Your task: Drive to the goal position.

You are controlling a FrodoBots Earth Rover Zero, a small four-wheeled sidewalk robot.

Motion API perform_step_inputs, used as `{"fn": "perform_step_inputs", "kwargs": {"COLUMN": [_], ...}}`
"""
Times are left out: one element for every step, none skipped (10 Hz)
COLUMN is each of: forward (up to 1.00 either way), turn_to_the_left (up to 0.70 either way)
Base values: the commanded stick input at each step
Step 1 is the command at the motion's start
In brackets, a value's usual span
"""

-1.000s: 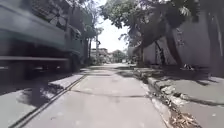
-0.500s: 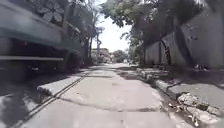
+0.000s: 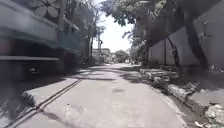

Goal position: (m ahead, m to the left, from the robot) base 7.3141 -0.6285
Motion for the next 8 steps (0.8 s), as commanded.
{"fn": "perform_step_inputs", "kwargs": {"forward": [1.0,1.0,1.0,1.0,1.0,1.0,1.0,1.0], "turn_to_the_left": [0.0,0.0,0.0,0.0,0.0,0.0,0.0,0.0]}}
